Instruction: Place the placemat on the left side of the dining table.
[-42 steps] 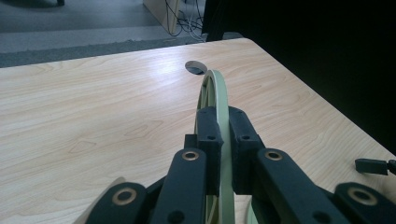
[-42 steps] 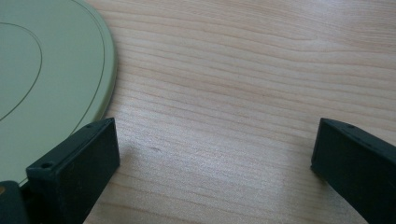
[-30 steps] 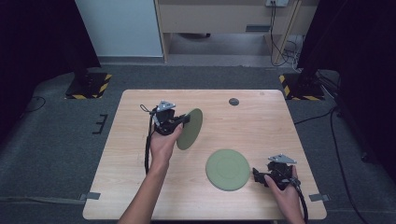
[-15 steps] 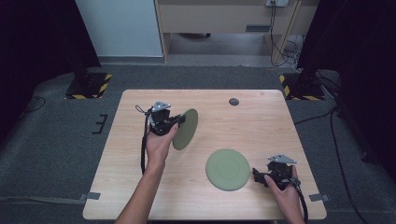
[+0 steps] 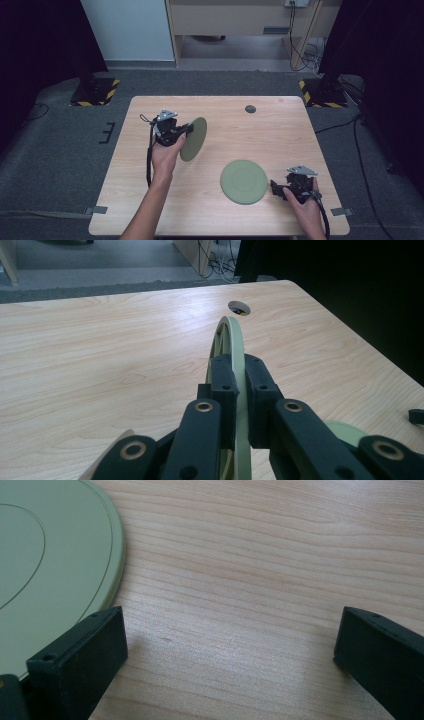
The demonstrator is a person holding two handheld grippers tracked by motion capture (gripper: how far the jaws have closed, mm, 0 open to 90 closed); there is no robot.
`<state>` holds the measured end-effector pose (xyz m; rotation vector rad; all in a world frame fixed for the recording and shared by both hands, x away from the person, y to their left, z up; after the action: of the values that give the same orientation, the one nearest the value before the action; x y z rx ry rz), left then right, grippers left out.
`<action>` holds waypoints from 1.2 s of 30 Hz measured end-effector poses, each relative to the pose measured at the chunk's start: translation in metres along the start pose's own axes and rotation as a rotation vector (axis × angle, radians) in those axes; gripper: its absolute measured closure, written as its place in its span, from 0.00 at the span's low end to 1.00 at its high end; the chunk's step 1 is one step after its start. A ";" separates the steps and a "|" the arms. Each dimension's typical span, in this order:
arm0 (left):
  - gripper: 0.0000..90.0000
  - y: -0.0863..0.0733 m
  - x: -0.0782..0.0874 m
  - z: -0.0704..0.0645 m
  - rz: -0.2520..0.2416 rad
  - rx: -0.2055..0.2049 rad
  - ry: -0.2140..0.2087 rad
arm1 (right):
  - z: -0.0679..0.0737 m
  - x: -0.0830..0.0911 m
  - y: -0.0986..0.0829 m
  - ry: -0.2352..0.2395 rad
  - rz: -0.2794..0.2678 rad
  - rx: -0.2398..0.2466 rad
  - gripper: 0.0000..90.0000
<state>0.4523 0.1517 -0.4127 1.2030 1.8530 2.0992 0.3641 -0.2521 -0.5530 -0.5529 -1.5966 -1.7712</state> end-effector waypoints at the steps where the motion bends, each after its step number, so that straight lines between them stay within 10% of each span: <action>1: 0.94 -0.001 0.000 0.001 0.000 0.001 0.001 | 0.000 0.000 0.000 0.000 0.000 0.000 0.01; 36: 0.94 -0.016 0.018 0.025 0.018 0.013 0.054 | 0.000 0.000 0.000 0.000 0.001 -0.003 0.01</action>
<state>0.4483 0.1856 -0.4188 1.1814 1.8876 2.1539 0.3641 -0.2518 -0.5530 -0.5551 -1.5942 -1.7727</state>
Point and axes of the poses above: each handheld gripper's, and its own axes: x roughly backward along the jaws, y roughly out of its top, z roughly to its left, the point moved 2 cm from there along -x, roughly forward along the jaws, and after that the axes turned 13 degrees about -x, right-handed, at the moved point
